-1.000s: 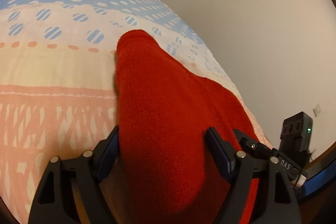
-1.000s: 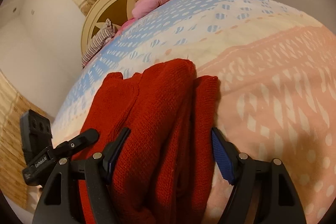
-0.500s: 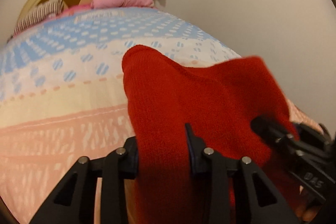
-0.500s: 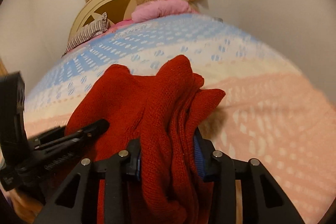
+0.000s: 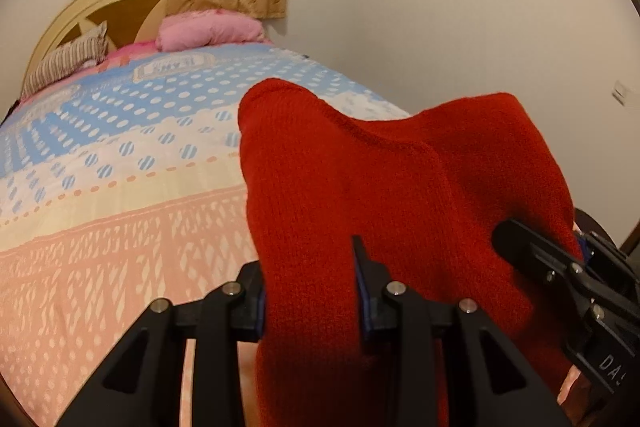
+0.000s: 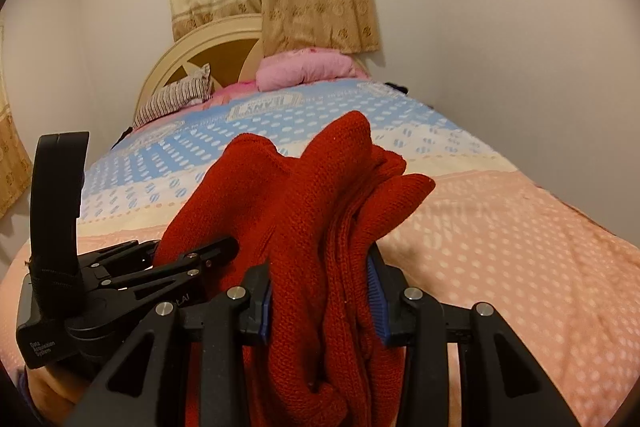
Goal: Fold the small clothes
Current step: 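Hold the red sweater bundle with both grippers and lift it above the bed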
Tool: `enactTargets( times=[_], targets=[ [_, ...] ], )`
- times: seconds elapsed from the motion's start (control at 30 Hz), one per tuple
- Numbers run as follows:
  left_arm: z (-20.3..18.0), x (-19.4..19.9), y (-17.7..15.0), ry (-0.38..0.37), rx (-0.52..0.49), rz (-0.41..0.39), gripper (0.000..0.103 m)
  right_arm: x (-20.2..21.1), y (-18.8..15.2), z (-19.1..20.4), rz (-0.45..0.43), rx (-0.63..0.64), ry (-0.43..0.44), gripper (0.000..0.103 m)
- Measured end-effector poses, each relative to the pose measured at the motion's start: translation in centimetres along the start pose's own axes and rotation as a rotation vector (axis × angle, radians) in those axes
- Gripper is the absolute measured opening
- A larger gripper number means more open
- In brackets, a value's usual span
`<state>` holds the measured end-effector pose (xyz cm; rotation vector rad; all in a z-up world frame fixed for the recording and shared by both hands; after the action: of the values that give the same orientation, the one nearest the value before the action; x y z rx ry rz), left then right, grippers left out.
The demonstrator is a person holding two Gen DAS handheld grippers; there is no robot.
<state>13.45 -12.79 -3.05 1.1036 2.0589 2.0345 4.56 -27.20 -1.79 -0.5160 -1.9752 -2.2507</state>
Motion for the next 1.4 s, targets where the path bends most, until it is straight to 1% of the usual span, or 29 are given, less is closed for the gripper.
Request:
enactTargets(
  times=[0.13,0.27,0.47,0.73,1.07,1.23,1.4],
  targets=[
    [-2.1,2.1,-0.6,-0.029,-0.035,-0.01,0.035,4.0,0.0,-0.9,-0.031,-0.011,-0.024,0.039],
    [-3.5,3.0,-1.8,-0.073,-0.032,0.005,0.035,7.4,-0.7,-2.0,-0.033,-0.025,-0.067,0.039],
    [-6.0,3.4,-3.8,-0.124,-0.045,0.048,0.035,10.5,-2.4,-3.2,-0.015,-0.016,-0.129,0.039],
    [-10.4,3.1,-4.5,-0.182,-0.102,0.071,0.034,14.0,-4.5,-7.1,-0.013,-0.059,-0.215,0.039],
    [-14.1,1.7,-4.0,-0.213,-0.153,0.066,0.034,15.8,-3.8,-10.4,-0.066,-0.063,-0.305,0.039],
    [-14.6,1.3,-4.3,-0.219,-0.165,0.072,0.034,16.1,-3.6,-11.0,-0.072,-0.07,-0.327,0.039],
    [-14.3,0.9,-4.2,-0.203,-0.159,0.081,0.034,15.5,-3.7,-10.8,-0.054,-0.058,-0.332,0.039]
  ],
)
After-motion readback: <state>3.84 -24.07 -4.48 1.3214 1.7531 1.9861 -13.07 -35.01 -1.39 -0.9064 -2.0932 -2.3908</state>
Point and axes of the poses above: each gripper's, at about its wrist camera, not at the fingertips, and x roughly against the way its jaws point, z to its left, y to its top, the point moved 5 cm from there along -x, roughly the way its jaws point, and after that the axes turned 13 degrees about -z, right-handed, at the moved point
